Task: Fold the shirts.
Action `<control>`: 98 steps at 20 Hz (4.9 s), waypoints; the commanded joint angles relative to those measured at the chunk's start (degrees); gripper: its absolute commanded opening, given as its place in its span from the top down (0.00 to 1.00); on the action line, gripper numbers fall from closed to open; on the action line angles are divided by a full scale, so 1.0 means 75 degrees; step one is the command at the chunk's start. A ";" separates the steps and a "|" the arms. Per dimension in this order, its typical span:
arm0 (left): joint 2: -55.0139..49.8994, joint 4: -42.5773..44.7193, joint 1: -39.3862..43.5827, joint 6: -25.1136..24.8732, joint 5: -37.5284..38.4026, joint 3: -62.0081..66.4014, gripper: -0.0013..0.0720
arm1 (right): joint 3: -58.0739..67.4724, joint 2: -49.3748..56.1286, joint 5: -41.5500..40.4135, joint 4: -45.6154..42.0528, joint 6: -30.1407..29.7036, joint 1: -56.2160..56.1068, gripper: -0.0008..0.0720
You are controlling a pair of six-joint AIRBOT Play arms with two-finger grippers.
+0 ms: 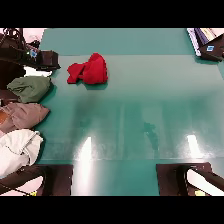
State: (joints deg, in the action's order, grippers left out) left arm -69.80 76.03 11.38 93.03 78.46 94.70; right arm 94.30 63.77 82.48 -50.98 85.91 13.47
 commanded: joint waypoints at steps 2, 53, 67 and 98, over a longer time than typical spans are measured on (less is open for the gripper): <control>0.0006 0.0003 0.0000 -0.0003 -0.0003 0.0000 0.94 | 0.0000 -0.0006 0.0000 0.0000 0.0003 -0.0006 0.96; -0.1408 -0.3724 0.0137 -0.2894 -0.0866 0.3191 0.94 | 0.1303 -0.0006 -0.0976 0.1052 0.0003 0.0044 0.96; -0.1003 -0.2040 0.2728 -0.3025 -0.0816 0.0411 0.25 | 0.2326 -0.0050 0.0119 0.1049 0.0006 0.0041 0.96; -0.0571 -0.3719 -0.2264 -0.3206 -0.2725 -0.4975 0.13 | -0.0924 -0.0944 0.0082 0.0970 0.0006 -0.1151 0.96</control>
State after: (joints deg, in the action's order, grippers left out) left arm -74.11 44.75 2.20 69.08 59.64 53.74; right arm 94.37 58.72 86.56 -43.72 85.95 6.87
